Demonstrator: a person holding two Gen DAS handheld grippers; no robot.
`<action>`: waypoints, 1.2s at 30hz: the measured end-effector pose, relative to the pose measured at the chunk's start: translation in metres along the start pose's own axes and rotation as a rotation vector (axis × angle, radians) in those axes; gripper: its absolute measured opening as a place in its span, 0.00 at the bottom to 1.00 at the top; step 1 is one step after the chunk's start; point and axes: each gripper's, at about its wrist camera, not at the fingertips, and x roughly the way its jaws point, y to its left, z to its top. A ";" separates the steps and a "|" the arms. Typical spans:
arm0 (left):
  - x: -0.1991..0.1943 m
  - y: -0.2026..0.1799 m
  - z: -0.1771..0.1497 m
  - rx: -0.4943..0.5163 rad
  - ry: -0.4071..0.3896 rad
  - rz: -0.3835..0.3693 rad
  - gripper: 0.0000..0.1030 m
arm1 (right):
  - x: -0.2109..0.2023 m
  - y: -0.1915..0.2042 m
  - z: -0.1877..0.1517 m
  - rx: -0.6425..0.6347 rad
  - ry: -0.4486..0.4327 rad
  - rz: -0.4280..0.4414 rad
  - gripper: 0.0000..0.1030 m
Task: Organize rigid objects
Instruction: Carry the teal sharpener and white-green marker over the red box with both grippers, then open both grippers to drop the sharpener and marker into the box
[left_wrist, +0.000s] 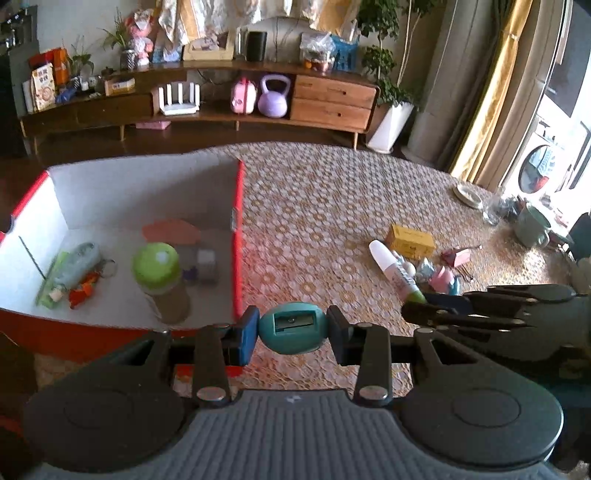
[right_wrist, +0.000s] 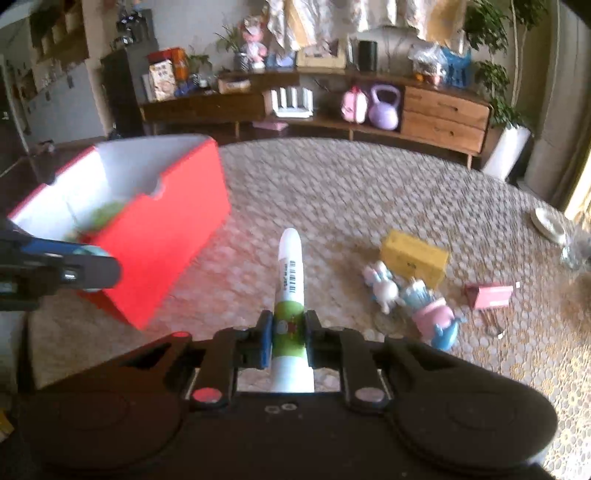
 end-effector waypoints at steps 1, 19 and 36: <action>-0.004 0.003 0.001 -0.001 -0.006 0.004 0.38 | -0.004 0.005 0.004 -0.006 -0.003 0.007 0.16; -0.042 0.111 0.044 -0.021 -0.074 0.143 0.38 | -0.015 0.094 0.076 -0.103 -0.050 0.089 0.16; 0.034 0.189 0.072 0.014 0.040 0.305 0.38 | 0.078 0.151 0.107 -0.183 0.030 0.059 0.16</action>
